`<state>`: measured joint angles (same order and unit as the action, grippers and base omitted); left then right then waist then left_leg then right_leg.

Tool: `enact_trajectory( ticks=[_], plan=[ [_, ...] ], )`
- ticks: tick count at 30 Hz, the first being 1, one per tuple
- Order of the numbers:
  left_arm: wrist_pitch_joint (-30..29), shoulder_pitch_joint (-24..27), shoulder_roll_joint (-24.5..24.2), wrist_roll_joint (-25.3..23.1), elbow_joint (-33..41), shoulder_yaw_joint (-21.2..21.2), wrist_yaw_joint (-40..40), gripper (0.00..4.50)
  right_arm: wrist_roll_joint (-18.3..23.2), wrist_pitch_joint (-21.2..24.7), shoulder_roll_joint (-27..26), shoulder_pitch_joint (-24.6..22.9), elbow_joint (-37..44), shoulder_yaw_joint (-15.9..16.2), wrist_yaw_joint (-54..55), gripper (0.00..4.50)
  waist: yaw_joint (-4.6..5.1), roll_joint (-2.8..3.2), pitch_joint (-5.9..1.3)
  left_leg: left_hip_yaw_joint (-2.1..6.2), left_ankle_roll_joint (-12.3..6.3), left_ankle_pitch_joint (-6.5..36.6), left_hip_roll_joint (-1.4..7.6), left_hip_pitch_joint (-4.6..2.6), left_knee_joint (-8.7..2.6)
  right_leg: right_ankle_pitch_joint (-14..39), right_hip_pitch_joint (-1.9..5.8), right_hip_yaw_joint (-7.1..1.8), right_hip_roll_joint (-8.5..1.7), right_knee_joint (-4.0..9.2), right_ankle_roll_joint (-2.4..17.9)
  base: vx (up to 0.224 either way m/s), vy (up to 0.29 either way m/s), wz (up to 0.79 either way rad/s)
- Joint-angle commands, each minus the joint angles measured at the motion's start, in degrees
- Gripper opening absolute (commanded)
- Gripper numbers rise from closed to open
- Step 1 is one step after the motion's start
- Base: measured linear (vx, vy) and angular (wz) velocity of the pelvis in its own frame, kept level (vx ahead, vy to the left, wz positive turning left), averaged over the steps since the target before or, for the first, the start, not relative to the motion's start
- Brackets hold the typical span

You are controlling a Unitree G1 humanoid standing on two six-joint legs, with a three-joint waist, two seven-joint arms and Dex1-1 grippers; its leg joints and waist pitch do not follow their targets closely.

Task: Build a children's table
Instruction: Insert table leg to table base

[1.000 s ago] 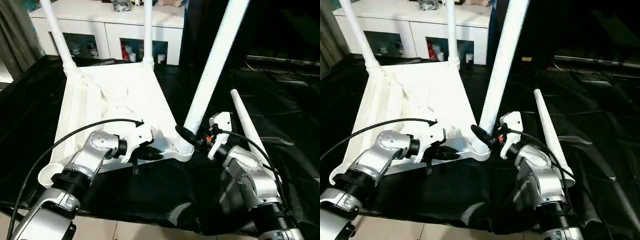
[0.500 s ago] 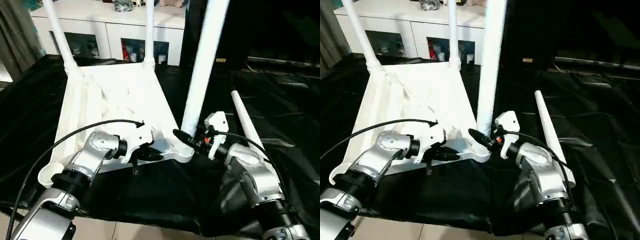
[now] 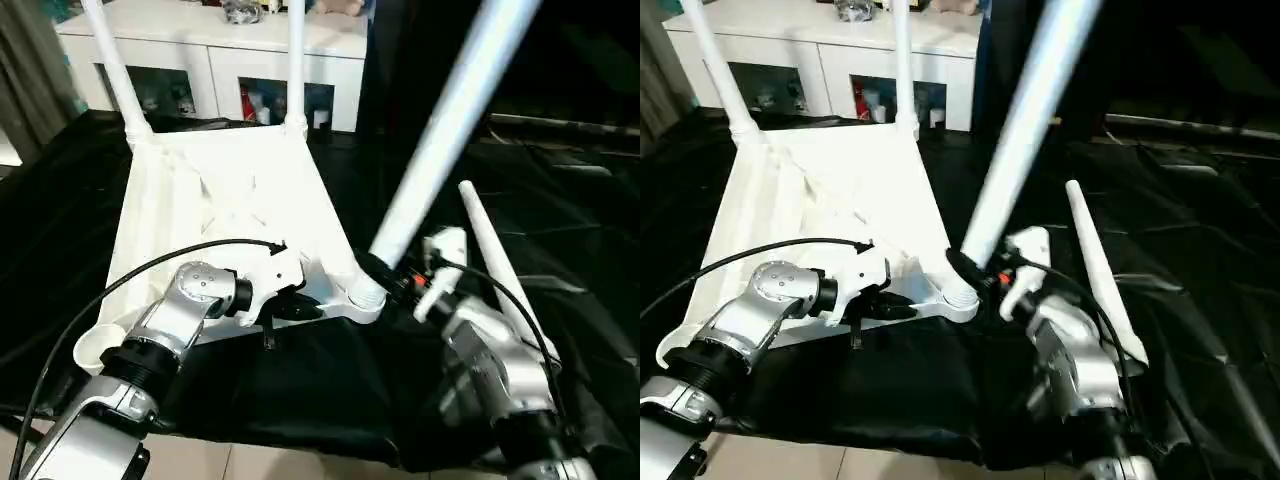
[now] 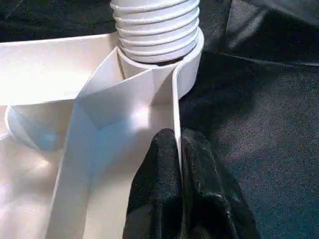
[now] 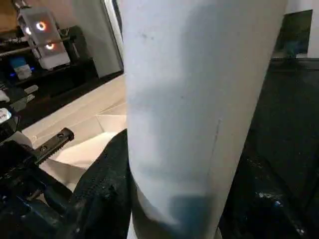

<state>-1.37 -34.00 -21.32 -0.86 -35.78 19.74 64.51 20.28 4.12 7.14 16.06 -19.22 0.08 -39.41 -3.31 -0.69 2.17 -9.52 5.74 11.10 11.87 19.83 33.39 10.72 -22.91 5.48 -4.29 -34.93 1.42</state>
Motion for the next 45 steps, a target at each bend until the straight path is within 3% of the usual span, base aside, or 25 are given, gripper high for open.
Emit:
enact_trajectory(
  ticks=[1, 5, 8, 9, 11, 12, 13, 16, 19, 20, 27, 29, 32, 33, 35, 42, 45],
  plan=[
    [-0.5, -0.1, -1.5, -1.6, -0.6, -0.1, -0.5, 0.0, -3.6, 0.8, 1.1, -3.0, -2.0, 2.1, 0.3, 1.88, -0.12, 0.82, -2.6, 0.38, -1.32, 16.3, 1.27, 0.14, -4.47, 22.9, 2.54, -3.19, -3.96, 6.11, 6.3, 0.0, 0.0, 0.0],
    [-0.8, 0.2, -1.7, -1.6, -0.1, 0.2, 0.0, 0.0, -5.5, -0.1, 1.4, -4.8, -0.5, 4.5, -0.2, 1.88, -0.23, 0.56, -2.6, 0.27, -1.52, 15.5, 1.2, 0.14, -4.49, 22.4, 2.7, -3.21, -3.95, 5.97, 6.5, 0.0, 0.0, 0.0],
    [-1.0, 0.2, -2.1, -1.7, 0.1, 0.6, 1.1, 0.0, -7.0, -0.1, 2.0, -4.1, -0.8, 6.2, -0.8, 1.88, -0.2, 0.7, -2.56, 0.33, -1.51, 15.3, 1.27, 0.2, -4.59, 22.9, 2.7, -3.21, -3.97, 6.02, 6.4, 0.0, 0.0, 0.0],
    [-1.0, 0.3, -2.2, -1.8, 0.2, 0.8, 1.2, 0.0, -7.5, 0.3, 2.4, -3.6, -1.0, 6.8, -1.2, 1.88, -0.09, 0.31, -2.51, 0.3, -1.53, 15.5, 1.29, 0.25, -4.6, 23.1, 2.7, -3.21, -3.94, 6.06, 6.3, 0.0, 0.0, 0.0],
    [-0.9, 0.5, -2.4, -2.3, 0.6, 1.3, 1.5, 0.0, -7.9, 0.8, 2.9, -2.7, -1.3, 7.8, -2.2, 1.88, -0.05, 0.36, -2.41, 0.37, -1.49, 15.7, 1.29, 0.26, -4.66, 23.9, 2.71, -3.18, -3.96, 5.97, 6.1, 0.0, 0.0, 0.0],
    [-0.7, 0.8, -2.6, -2.7, 0.8, 1.6, 1.6, 0.0, -8.2, 1.8, 3.3, -1.4, -2.0, 8.4, -2.9, 1.88, 0.12, -0.01, -2.31, 0.29, -1.56, 16.4, 1.27, 0.15, -4.64, 25.4, 2.55, -3.18, -3.93, 6.24, 5.7, 0.0, 0.0, 0.0],
    [-0.6, 0.9, -2.7, -2.8, 0.9, 1.7, 1.5, 0.0, -8.6, 2.0, 3.6, -0.9, -2.4, 8.8, -3.3, 1.88, 0.06, 0.24, -2.32, 0.31, -1.55, 16.8, 1.21, 0.02, -4.58, 26.7, 2.48, -3.23, -4.08, 6.35, 5.4, 0.0, 0.0, 0.0],
    [-0.6, 1.2, -2.7, -3.0, 1.3, 1.8, 1.4, 0.0, -9.5, 2.5, 4.4, 0.3, -3.7, 10.0, -4.9, 1.88, 0.11, -0.32, -2.25, 0.34, -1.63, 17.0, 1.21, 0.02, -4.61, 28.8, 2.38, -3.19, -4.12, 6.58, 4.5, 0.0, 0.0, 0.0],
    [-0.4, 1.1, -2.7, -3.0, 1.2, 1.7, 1.2, 0.0, -9.6, 2.6, 5.0, 0.8, -4.6, 10.8, -6.6, 1.88, 0.14, -0.3, -2.33, 0.4, -1.6, 17.0, 1.33, -0.03, -4.71, 28.0, 2.33, -3.24, -4.05, 6.53, 4.4, 0.0, 0.0, 0.0],
    [-0.4, 1.0, -2.7, -3.0, 1.2, 1.7, 1.1, 0.0, -9.3, 2.6, 5.1, 0.7, -4.8, 10.8, -7.2, 1.88, 0.15, -0.8, -2.33, 0.38, -1.68, 17.0, 1.31, 0.04, -4.71, 28.1, 2.35, -3.21, -4.06, 6.49, 4.4, 0.0, 0.0, 0.0],
    [1.7, 1.5, -3.3, -1.3, 2.0, 1.7, 4.3, 0.0, -8.0, 1.2, 6.3, 0.0, -6.8, 10.7, -11.6, 1.88, -0.06, -0.51, -2.56, 0.4, -1.79, 16.9, 1.5, -0.01, -4.8, 25.6, 2.36, -3.32, -4.12, 6.29, 5.2, 0.0, 0.0, 0.0],
    [2.3, 1.8, -3.9, -0.1, 3.1, 2.0, 7.7, 0.0, -7.7, 0.2, 6.7, 0.5, -8.3, 10.6, -13.7, 1.88, -0.08, -0.14, -2.66, 0.44, -1.66, 17.0, 1.57, -0.02, -4.85, 23.6, 2.44, -3.34, -4.15, 6.0, 6.2, 0.0, 0.0, 0.0],
    [2.4, 1.9, -4.6, 0.8, 4.0, 2.5, 11.2, 0.0, -8.0, -0.9, 7.4, 1.0, -9.5, 10.9, -15.8, 1.88, 0.12, -0.1, -2.73, 0.36, -1.44, 17.3, 1.73, -0.11, -4.91, 19.7, 2.52, -3.39, -3.93, 5.6, 8.1, 0.0, 0.0, 0.0],
    [2.5, 1.8, -4.8, 1.0, 4.0, 2.8, 12.4, 0.0, -8.0, -1.1, 7.6, 1.0, -9.6, 11.0, -16.5, 1.88, 0.22, 0.23, -2.66, 0.32, -1.25, 17.5, 1.7, -0.17, -4.96, 17.8, 2.62, -3.43, -3.79, 5.41, 9.0, 0.0, 0.0, 0.0],
    [2.6, 1.5, -5.3, 1.3, 3.8, 3.1, 14.4, 0.0, -8.0, -1.4, 7.8, 1.1, -9.7, 11.0, -17.4, 1.88, 0.2, 0.2, -2.77, 0.22, -1.2, 17.1, 1.63, -0.23, -4.85, 16.5, 2.8, -3.52, -3.88, 5.31, 9.6, 0.0, 0.0, 0.0],
    [2.6, 1.1, -5.7, 1.9, 3.7, 3.2, 16.5, 0.0, -8.5, -2.6, 8.4, 0.7, -10.2, 11.3, -19.0, 1.87, 0.11, 0.14, -2.78, 0.12, -1.5, 15.8, 1.51, -0.36, -4.86, 16.6, 3.19, -3.52, -3.91, 5.35, 9.6, 0.0, 0.0, 0.0],
    [2.7, 0.4, -5.2, 0.8, 2.2, 2.3, 13.5, 0.0, -9.3, -3.6, 7.8, 1.2, -12.8, 10.7, -16.8, 1.87, 0.1, 0.35, -2.72, 0.16, -1.31, 16.0, 1.58, -0.43, -4.96, 16.0, 3.15, -3.45, -3.81, 5.31, 10.1, 0.0, 0.0, 0.0]
  ],
)
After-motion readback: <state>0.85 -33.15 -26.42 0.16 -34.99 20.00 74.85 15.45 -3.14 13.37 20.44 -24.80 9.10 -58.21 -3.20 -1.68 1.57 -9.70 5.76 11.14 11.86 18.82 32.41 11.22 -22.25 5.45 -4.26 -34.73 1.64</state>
